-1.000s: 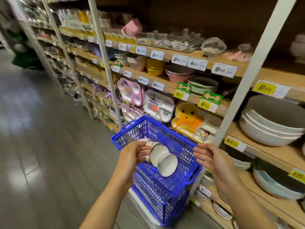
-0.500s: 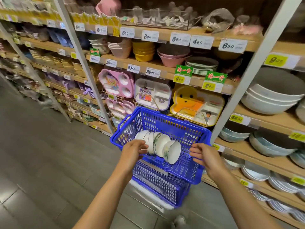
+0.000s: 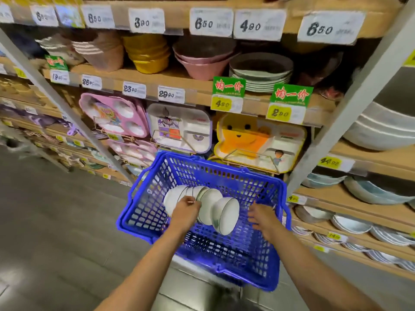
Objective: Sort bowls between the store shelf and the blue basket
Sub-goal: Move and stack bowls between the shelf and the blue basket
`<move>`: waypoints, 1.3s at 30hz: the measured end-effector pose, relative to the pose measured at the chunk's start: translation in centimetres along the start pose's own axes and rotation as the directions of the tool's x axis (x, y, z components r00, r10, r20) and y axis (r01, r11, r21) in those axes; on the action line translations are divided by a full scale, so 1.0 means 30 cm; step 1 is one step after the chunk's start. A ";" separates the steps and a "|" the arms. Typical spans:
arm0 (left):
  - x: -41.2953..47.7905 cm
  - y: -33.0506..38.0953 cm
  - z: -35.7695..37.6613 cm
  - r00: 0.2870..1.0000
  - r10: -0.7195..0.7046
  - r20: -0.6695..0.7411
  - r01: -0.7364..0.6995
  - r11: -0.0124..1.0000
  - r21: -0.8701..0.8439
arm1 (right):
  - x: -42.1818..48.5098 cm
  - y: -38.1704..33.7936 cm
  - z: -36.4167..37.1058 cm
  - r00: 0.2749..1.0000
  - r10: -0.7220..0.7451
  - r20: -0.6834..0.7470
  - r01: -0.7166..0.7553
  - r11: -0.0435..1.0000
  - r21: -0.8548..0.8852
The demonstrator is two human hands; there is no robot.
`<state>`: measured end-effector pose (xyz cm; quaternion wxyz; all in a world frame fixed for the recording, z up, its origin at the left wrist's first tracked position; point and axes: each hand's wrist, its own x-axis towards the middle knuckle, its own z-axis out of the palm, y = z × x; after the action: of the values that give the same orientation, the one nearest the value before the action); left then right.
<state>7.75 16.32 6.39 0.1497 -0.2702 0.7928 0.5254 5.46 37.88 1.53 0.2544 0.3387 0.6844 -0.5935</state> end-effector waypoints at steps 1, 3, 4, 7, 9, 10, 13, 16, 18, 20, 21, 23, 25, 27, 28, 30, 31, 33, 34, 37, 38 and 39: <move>0.044 -0.003 0.027 1.000 -0.006 0.026 0.005 1.000 0.029 | 0.038 -0.001 0.006 1.000 0.016 -0.016 -0.017 1.000 -0.011; 0.125 -0.014 0.088 0.996 -0.022 0.091 0.016 0.997 0.072 | 0.110 0.002 0.019 0.998 0.044 -0.047 -0.044 0.999 -0.013; 0.160 -0.026 0.124 0.992 -0.036 0.118 0.024 0.994 0.105 | 0.137 0.005 0.028 0.997 0.062 -0.053 -0.062 0.998 -0.003; 0.258 -0.079 0.238 0.976 -0.068 0.207 0.029 0.981 0.189 | 0.219 0.026 0.063 0.989 0.119 -0.084 -0.121 0.993 -0.016; 0.324 -0.122 0.317 0.962 -0.080 0.261 0.010 0.966 0.258 | 0.294 0.055 0.089 0.983 0.138 -0.124 -0.144 0.989 -0.044; 0.354 -0.146 0.350 0.957 -0.083 0.278 -0.009 0.949 0.315 | 0.333 0.072 0.105 0.980 0.149 -0.135 -0.157 0.986 -0.050; 0.412 -0.235 0.421 0.948 -0.066 0.311 -0.091 0.882 0.463 | 0.414 0.123 0.150 0.971 0.175 -0.166 -0.199 0.970 -0.142; 0.437 -0.292 0.461 0.966 -0.006 0.259 -0.125 0.864 0.488 | 0.456 0.163 0.180 0.968 0.173 -0.182 -0.209 0.957 -0.202; 0.448 -0.311 0.475 0.975 0.086 0.206 -0.178 0.857 0.483 | 0.476 0.185 0.191 0.959 0.215 -0.184 -0.257 0.936 -0.241; 0.467 -0.320 0.474 0.968 0.143 0.204 -0.225 0.854 0.469 | 0.488 0.199 0.197 0.956 0.228 -0.185 -0.274 0.919 -0.283; 0.480 -0.323 0.469 0.966 0.141 0.214 -0.228 0.854 0.467 | 0.495 0.209 0.196 0.958 0.220 -0.184 -0.266 0.921 -0.285; 0.496 -0.317 0.450 0.965 0.109 0.238 -0.208 0.873 0.442 | 0.504 0.220 0.189 0.956 0.210 -0.203 -0.258 0.934 -0.247; 0.498 -0.293 0.426 0.965 0.076 0.252 -0.171 0.908 0.382 | 0.493 0.206 0.175 0.957 0.185 -0.222 -0.232 0.950 -0.211; 0.487 -0.249 0.400 0.966 0.033 0.257 -0.114 0.945 0.306 | 0.472 0.176 0.153 0.969 0.137 -0.207 -0.176 0.967 -0.184; 0.477 -0.221 0.386 0.965 0.021 0.262 -0.088 0.965 0.246 | 0.456 0.157 0.142 0.972 0.110 -0.208 -0.145 0.977 -0.160; 0.454 -0.152 0.355 0.962 0.019 0.271 -0.052 0.992 0.117 | 0.415 0.114 0.118 0.971 0.091 -0.219 -0.113 0.989 -0.091; 0.443 -0.115 0.336 0.961 0.019 0.276 -0.042 0.996 0.077 | 0.390 0.090 0.107 0.975 0.085 -0.204 -0.097 0.994 -0.050; 0.414 -0.040 0.292 0.951 -0.016 0.307 0.010 1.000 0.021 | 0.331 0.035 0.088 0.984 0.035 -0.177 -0.021 0.996 0.085; 0.396 -0.004 0.265 0.943 -0.034 0.331 0.037 0.999 -0.004 | 0.292 0.003 0.080 0.987 0.016 -0.159 0.015 0.981 0.192; 0.332 0.099 0.177 0.903 -0.067 0.424 0.113 0.990 -0.084 | 0.173 -0.074 0.052 0.990 -0.118 -0.082 0.139 0.930 0.341; 0.311 0.130 0.146 0.889 -0.077 0.451 0.124 0.989 -0.078 | 0.136 -0.096 0.043 0.985 -0.165 -0.058 0.175 0.918 0.356; 0.288 0.161 0.113 0.877 -0.081 0.473 0.126 0.990 -0.065 | 0.097 -0.118 0.036 0.978 -0.204 -0.035 0.203 0.906 0.373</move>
<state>-2.25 18.53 4.16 0.3519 -0.1839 0.6919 0.6031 0.83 37.04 1.43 0.1234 0.3064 0.5897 -0.7370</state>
